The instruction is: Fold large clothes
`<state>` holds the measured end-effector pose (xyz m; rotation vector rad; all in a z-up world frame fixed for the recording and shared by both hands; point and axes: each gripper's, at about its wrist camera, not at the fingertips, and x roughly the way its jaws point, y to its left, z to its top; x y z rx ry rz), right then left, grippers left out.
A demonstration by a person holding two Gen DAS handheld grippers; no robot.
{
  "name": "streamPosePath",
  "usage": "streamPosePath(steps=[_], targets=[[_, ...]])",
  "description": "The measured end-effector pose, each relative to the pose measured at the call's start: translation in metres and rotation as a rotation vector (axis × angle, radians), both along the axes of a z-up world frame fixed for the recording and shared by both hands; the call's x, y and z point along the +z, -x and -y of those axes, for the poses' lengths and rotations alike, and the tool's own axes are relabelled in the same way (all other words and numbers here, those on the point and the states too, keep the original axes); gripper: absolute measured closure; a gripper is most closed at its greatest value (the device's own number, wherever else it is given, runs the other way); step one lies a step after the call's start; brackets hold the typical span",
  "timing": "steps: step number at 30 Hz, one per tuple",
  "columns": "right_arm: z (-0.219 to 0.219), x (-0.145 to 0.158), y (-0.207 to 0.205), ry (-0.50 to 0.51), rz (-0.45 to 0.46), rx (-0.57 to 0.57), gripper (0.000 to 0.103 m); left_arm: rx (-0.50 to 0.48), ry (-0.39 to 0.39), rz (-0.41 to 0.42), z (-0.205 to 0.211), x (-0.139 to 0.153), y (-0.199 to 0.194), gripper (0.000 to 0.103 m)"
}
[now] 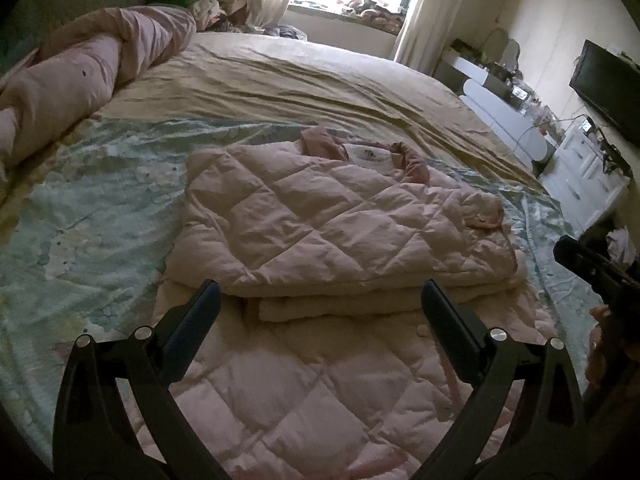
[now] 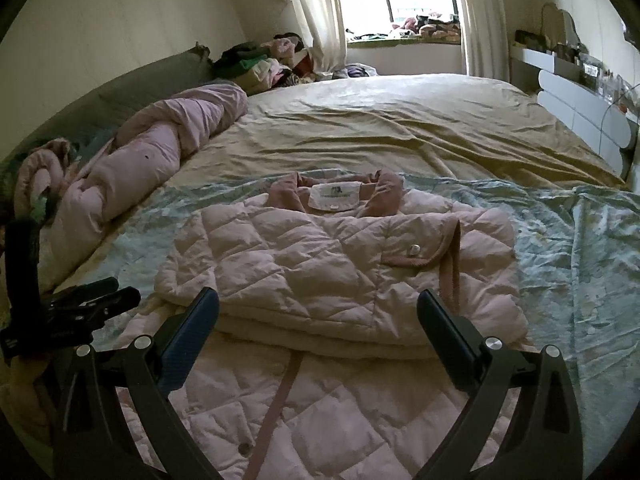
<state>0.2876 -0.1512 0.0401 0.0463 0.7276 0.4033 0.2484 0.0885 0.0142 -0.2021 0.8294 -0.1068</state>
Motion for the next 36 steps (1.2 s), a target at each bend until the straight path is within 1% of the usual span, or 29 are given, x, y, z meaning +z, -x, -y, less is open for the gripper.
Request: streamPosePath(steps=[11, 19, 36], targets=[[0.005, 0.019, 0.025, -0.018, 0.056, 0.002, 0.004, 0.002, -0.025, 0.044, 0.0, 0.016, 0.026, 0.009], [0.004, 0.028, 0.041, -0.019, 0.087, 0.013, 0.004, 0.01, -0.031, 0.09, -0.003, 0.032, 0.049, 0.009], [0.002, 0.045, 0.079, -0.022, 0.144, 0.034, 0.004, 0.006, -0.063, 0.14, 0.003, 0.044, 0.09, 0.009]])
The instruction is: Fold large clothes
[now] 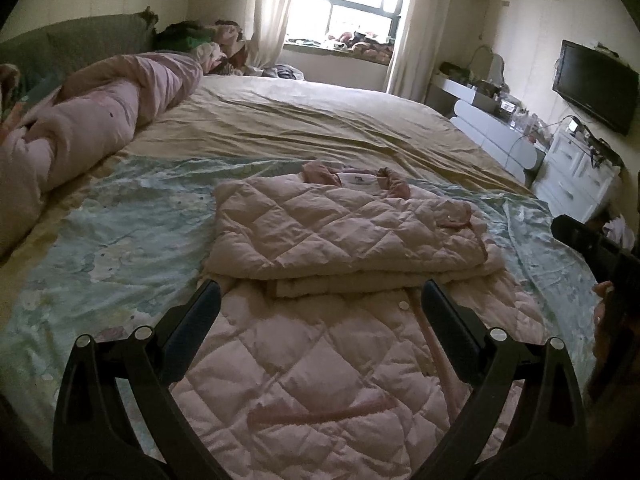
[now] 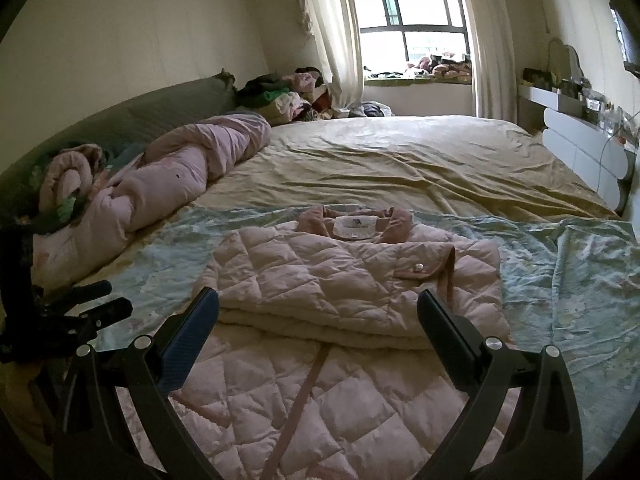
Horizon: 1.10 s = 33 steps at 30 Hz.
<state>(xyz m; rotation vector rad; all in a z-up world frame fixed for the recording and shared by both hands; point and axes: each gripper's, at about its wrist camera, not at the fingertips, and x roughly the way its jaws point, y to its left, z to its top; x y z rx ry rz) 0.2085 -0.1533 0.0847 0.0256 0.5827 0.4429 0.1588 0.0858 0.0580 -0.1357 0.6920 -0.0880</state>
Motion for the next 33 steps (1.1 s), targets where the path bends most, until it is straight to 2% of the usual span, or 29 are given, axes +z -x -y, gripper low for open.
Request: streamPosePath(steps=[19, 33], targets=[[0.016, 0.002, 0.045, -0.008, 0.038, -0.001, 0.004, -0.012, -0.017, 0.028, 0.01, 0.001, 0.045, 0.009], [0.029, -0.015, 0.065, 0.022, 0.0, -0.014, 0.004, -0.009, -0.041, 0.023, 0.014, -0.01, 0.071, 0.009]])
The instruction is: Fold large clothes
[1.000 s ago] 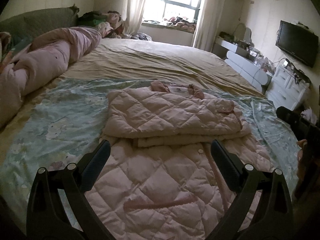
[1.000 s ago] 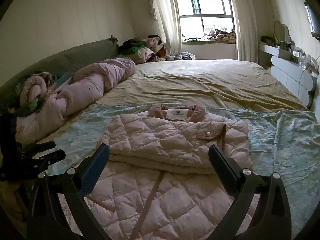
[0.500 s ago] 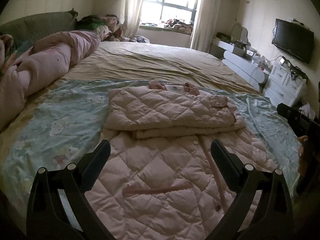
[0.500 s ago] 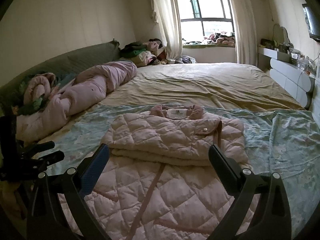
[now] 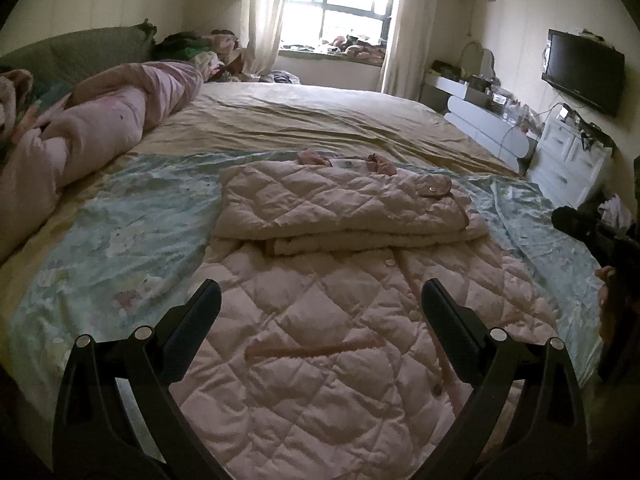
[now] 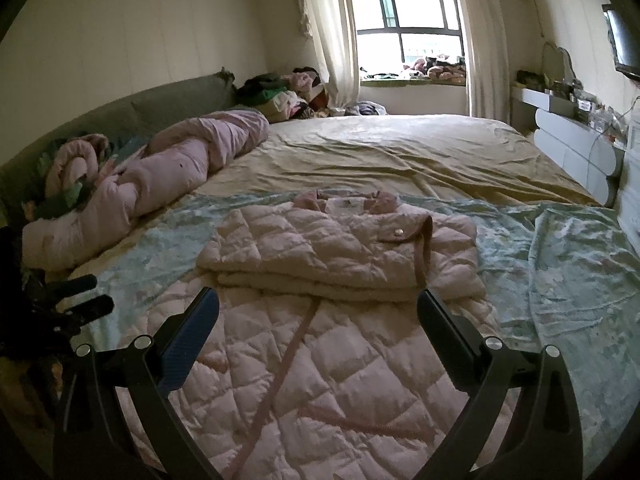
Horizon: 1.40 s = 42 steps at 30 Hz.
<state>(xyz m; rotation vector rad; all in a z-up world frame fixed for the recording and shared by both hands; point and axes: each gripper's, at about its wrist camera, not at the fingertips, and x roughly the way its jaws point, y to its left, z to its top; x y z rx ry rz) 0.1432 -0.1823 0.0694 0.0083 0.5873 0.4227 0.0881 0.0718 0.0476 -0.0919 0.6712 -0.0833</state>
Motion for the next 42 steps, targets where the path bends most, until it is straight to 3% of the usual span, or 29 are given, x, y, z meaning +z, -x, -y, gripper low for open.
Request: streamPosePath(steps=[13, 29, 42], targets=[[0.012, -0.022, 0.008, 0.047, -0.054, -0.025, 0.004, 0.039, -0.025, -0.032, -0.013, -0.015, 0.02, 0.009], [0.028, -0.047, 0.012, 0.117, -0.125, -0.056, 0.004, 0.101, -0.041, -0.125, -0.04, -0.054, 0.04, 0.009], [0.04, -0.066, 0.029, 0.137, -0.175, -0.05, 0.004, 0.177, 0.062, -0.213, -0.085, -0.088, 0.065, 0.009]])
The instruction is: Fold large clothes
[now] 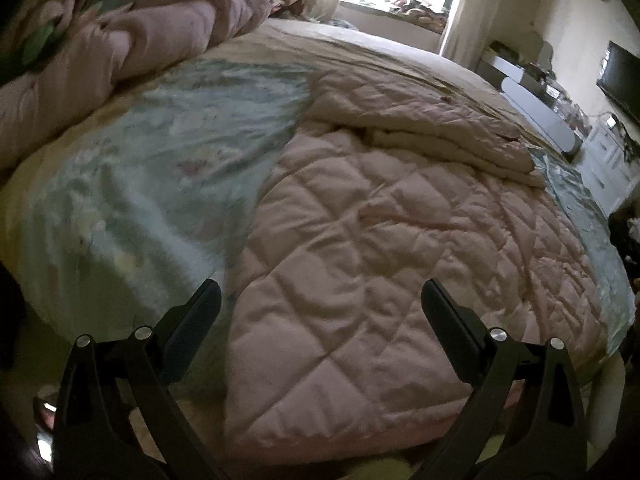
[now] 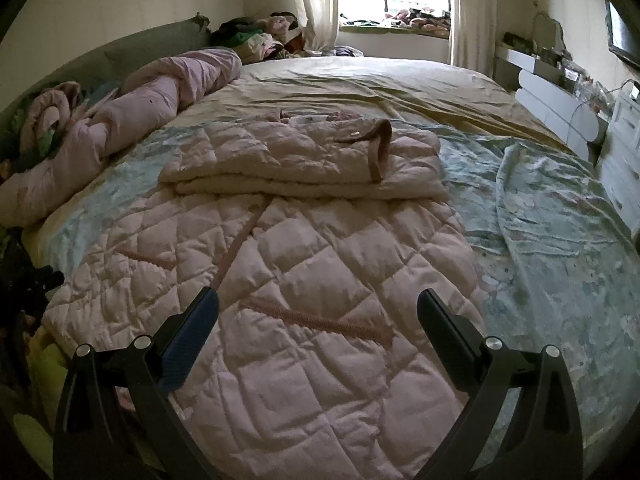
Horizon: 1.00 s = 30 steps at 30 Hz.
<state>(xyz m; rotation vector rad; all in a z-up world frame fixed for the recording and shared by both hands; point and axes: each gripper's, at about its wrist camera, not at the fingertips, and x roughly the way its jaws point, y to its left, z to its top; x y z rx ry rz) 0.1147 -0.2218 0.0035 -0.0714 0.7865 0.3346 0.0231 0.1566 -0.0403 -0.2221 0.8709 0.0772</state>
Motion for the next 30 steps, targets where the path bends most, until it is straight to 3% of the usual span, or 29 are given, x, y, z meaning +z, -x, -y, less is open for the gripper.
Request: streamPosePath(steps=[7, 15, 30], targets=[[0.017, -0.015, 0.007, 0.026, -0.039, -0.015, 0.004, 0.036, 0.05, -0.048, -0.019, -0.017, 0.011, 0.009], [0.044, -0.038, 0.011, 0.024, -0.102, -0.058, 0.004, -0.006, 0.075, -0.138, -0.012, -0.047, 0.009, 0.009], [0.064, -0.061, 0.023, 0.026, -0.181, -0.079, 0.004, -0.022, 0.154, -0.198, -0.009, -0.063, -0.004, 0.009]])
